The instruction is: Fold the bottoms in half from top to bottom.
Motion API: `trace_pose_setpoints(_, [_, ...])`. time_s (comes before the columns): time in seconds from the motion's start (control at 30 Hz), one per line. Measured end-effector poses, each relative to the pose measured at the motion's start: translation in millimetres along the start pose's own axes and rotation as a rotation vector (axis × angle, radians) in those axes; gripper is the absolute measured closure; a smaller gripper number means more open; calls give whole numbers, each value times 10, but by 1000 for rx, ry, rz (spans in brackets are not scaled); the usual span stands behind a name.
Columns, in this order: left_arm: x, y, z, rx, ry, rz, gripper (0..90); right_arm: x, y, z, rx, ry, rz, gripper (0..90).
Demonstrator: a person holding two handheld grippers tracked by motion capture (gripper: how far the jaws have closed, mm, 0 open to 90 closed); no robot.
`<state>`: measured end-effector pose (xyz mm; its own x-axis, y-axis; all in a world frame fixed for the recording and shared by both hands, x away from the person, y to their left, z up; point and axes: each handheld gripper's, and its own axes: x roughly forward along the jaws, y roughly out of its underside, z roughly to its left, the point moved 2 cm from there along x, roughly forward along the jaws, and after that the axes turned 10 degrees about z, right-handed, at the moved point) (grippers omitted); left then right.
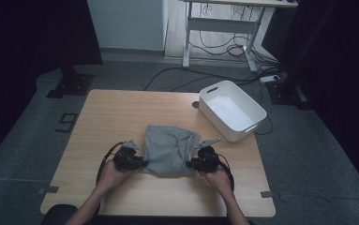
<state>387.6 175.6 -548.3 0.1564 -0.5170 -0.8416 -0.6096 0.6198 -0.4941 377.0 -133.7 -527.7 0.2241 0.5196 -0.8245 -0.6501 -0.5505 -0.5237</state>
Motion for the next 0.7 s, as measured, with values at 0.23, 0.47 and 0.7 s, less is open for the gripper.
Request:
trace_pose_setpoints(0.23, [-125, 391, -361, 40, 47, 18, 660, -112, 355, 376, -40, -41, 12, 745])
trace_pose_setpoints(0.47, [-563, 190, -304, 72, -38, -69, 458, -379, 288, 388, -54, 9, -14, 537])
trace_pose_setpoints(0.7, [-549, -405, -161, 169, -75, -78, 379, -468, -322, 251, -96, 49, -59, 443])
